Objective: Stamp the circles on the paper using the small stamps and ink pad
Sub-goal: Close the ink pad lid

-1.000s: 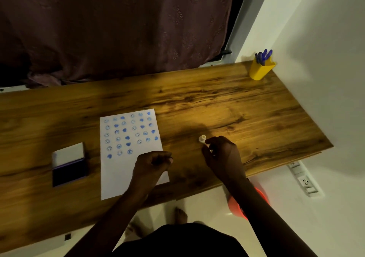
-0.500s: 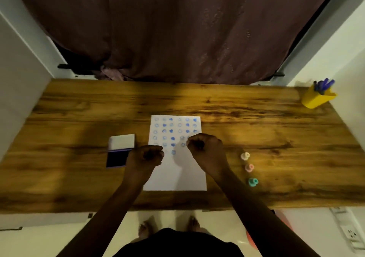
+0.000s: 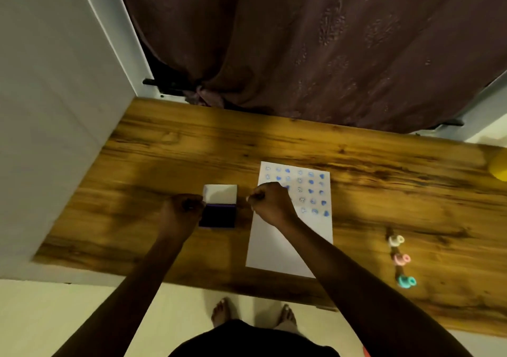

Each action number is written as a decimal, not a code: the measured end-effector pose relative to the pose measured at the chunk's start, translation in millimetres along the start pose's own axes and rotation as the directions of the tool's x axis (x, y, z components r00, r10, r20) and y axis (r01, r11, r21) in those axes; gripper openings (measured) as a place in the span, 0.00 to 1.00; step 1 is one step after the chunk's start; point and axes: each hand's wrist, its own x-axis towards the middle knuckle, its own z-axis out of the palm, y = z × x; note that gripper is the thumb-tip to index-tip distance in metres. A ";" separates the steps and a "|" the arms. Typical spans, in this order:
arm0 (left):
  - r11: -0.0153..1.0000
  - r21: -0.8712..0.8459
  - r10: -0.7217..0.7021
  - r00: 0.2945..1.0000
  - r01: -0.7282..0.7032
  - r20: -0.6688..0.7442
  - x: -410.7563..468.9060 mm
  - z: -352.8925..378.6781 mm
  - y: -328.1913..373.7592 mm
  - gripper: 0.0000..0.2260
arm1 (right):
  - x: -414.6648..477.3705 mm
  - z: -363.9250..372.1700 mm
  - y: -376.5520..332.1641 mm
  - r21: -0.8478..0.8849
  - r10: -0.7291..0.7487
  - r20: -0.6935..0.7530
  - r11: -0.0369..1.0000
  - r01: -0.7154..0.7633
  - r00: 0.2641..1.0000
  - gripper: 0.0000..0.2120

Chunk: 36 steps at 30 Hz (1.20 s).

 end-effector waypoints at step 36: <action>0.966 0.228 0.115 0.993 -0.120 0.034 22.8 -0.2 -9.0 0.10 | -2.8 50.0 -7.9 0.032 0.042 -0.041 0.999 -0.040 0.998 0.09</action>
